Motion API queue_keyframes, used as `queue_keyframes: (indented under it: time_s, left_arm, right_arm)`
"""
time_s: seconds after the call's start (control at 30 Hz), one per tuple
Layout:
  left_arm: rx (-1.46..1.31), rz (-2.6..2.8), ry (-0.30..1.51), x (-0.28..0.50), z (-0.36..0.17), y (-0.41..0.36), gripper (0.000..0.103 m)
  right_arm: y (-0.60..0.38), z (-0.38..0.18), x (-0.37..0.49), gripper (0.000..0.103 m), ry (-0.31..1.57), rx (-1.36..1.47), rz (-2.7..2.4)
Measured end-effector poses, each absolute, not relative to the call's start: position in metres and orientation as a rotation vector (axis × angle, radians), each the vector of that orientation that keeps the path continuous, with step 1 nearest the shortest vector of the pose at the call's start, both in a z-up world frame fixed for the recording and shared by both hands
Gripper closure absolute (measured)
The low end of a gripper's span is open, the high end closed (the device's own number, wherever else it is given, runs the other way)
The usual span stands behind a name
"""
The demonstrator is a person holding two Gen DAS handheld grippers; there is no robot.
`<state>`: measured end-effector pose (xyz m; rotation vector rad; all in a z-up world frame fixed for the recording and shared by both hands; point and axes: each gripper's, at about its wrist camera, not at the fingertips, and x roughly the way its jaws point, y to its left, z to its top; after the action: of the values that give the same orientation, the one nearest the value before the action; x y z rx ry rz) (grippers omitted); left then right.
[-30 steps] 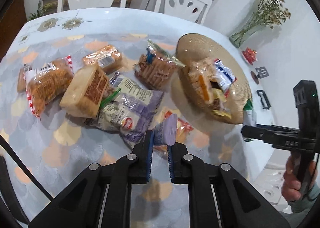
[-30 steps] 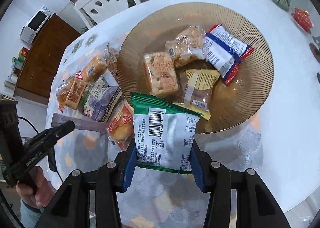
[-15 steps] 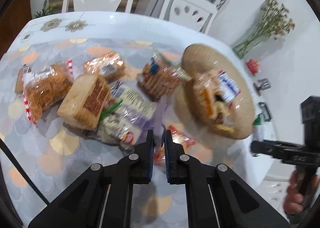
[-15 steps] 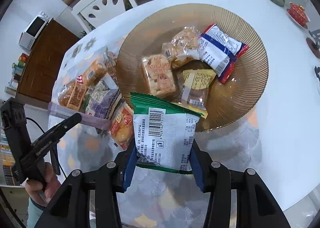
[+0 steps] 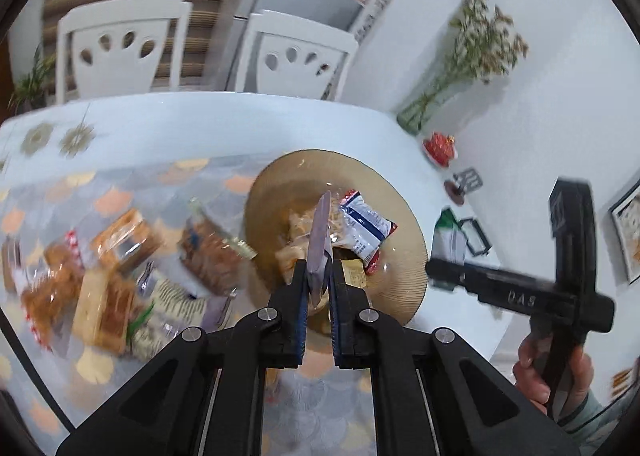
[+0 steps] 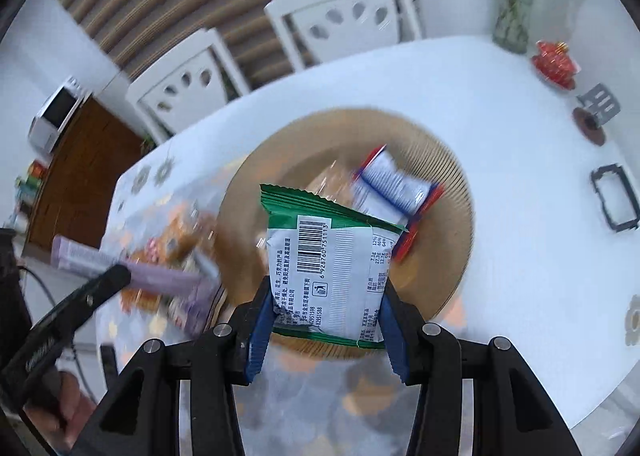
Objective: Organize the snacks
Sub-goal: 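Carry both packs over the amber bowl and open both grippers, then grasp the purple chip bag with the right gripper while the left grasps the red-white striped bread bag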
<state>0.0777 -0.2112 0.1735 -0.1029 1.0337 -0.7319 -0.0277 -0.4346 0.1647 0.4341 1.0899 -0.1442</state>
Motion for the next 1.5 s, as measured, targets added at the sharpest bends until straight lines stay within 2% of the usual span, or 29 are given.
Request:
queue_keyframes:
  time_s: [0.33, 0.4, 0.43, 0.47, 0.5, 0.73, 1.03, 1.5]
  left_arm:
    - [0.033, -0.774, 1.148, 0.102, 0.155, -0.288, 0.095]
    - [0.004, -0.789, 1.128, 0.105, 0.152, -0.292, 0.082]
    - [-0.007, -0.772, 1.12, 0.108, 0.149, -0.293, 0.06]
    - [-0.023, -0.756, 1.122, 0.112, 0.147, -0.292, 0.043]
    - [-0.055, -0.751, 1.122, 0.114, 0.145, -0.29, 0.041]
    - [-0.202, -0.723, 1.151, 0.12, 0.135, -0.259, 0.041]
    - [-0.237, -0.632, 1.166, 0.105, 0.128, -0.212, 0.041]
    - [-0.347, -0.352, 1.128, 0.084, 0.132, -0.054, 0.041]
  right_arm:
    - [-0.458, 0.165, 0.005, 0.055, 1.084, 0.402, -0.149]
    - [-0.463, 0.159, 0.012, 0.051, 1.101, 0.405, -0.138]
    - [-0.466, 0.157, 0.013, 0.051, 1.104, 0.414, -0.139]
    - [-0.469, 0.155, 0.013, 0.051, 1.104, 0.42, -0.144]
    - [-0.472, 0.153, 0.012, 0.051, 1.106, 0.422, -0.152]
    - [-0.488, 0.139, 0.003, 0.051, 1.144, 0.464, -0.171]
    - [-0.463, 0.131, -0.009, 0.051, 1.189, 0.475, -0.118]
    - [-0.361, 0.121, -0.022, 0.05, 1.261, 0.461, 0.041]
